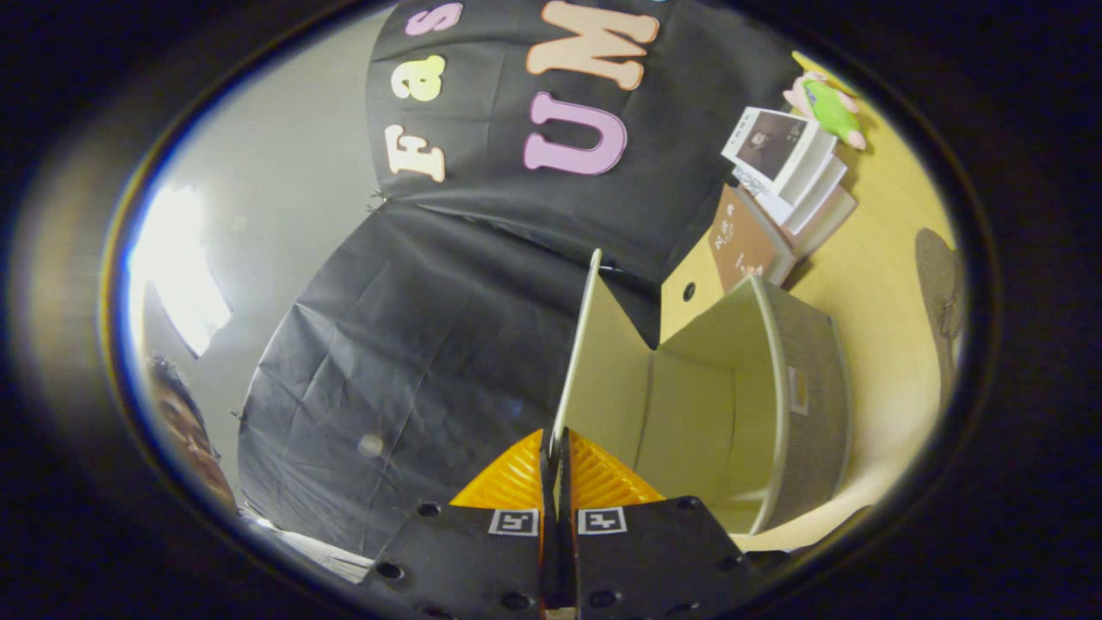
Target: Open the storage box then place both shoes into the box .Put the left shoe in first, then the right shoe, with the right side of both shoes facing outward in a uniform manner.
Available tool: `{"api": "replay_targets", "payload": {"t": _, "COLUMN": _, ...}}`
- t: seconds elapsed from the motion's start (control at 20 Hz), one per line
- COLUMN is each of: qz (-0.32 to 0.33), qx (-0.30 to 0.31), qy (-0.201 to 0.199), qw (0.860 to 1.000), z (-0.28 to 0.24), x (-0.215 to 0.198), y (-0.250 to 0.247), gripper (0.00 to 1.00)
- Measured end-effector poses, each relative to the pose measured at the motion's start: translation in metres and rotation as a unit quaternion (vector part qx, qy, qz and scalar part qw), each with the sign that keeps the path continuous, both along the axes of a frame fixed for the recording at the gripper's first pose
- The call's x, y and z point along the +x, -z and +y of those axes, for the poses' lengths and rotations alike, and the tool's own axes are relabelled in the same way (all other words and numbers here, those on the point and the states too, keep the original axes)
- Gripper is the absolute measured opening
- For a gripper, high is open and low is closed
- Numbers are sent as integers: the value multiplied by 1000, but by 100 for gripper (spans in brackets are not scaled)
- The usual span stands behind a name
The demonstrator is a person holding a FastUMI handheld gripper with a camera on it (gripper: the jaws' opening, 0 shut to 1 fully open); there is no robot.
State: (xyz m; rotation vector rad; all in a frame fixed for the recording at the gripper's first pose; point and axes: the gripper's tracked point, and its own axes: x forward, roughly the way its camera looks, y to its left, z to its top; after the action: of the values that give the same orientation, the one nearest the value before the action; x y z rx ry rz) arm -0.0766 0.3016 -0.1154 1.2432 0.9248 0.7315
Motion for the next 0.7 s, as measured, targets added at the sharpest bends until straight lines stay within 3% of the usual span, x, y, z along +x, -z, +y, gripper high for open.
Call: {"api": "replay_targets", "payload": {"t": 0.7, "qz": -77, "qx": -19, "qy": -68, "qw": 995, "z": 165, "x": -16, "y": -25, "gripper": 3}}
